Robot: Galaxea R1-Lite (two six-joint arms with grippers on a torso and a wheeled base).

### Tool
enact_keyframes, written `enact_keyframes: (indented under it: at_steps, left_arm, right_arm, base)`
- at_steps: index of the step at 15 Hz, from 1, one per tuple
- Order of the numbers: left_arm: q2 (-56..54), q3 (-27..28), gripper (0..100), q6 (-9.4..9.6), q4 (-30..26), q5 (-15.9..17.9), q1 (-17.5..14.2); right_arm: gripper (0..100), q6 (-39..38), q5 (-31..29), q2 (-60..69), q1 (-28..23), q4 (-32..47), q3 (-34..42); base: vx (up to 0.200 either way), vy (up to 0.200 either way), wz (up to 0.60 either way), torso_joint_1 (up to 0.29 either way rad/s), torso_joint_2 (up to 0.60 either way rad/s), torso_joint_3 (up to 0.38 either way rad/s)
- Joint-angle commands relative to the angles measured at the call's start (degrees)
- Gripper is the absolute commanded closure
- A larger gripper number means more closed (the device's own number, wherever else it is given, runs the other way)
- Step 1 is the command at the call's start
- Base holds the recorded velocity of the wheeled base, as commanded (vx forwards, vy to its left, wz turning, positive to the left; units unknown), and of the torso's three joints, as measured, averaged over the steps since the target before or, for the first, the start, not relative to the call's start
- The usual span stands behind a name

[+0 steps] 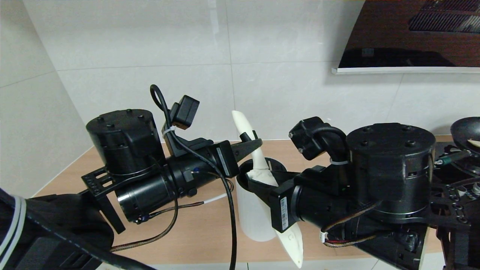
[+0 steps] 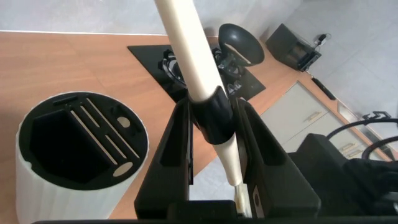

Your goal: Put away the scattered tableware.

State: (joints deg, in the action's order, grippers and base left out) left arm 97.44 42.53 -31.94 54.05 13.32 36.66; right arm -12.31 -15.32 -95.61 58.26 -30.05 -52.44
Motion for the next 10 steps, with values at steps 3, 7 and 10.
enact_keyframes:
  at_steps: [3,7,10]
  left_arm:
    - [-0.3,-0.1,100,-0.05,0.0,0.0,0.0]
    - [-1.0,-0.1,100,-0.14,0.1,0.0,0.0]
    - [-3.1,-0.1,100,-0.14,0.1,0.0,-0.5]
  right_arm:
    - [0,0.0,-0.1,0.1,0.0,-0.2,-0.2]
    - [0,-0.9,-0.1,1.4,0.0,-1.3,0.0]
    - [0,-0.4,-0.8,5.2,-2.0,-0.8,0.5]
  base:
    - [0.000,0.000,0.00,0.000,0.00,0.000]
    - [0.000,0.000,0.00,0.000,0.00,0.000]
    - [0.000,0.000,0.00,0.000,0.00,0.000]
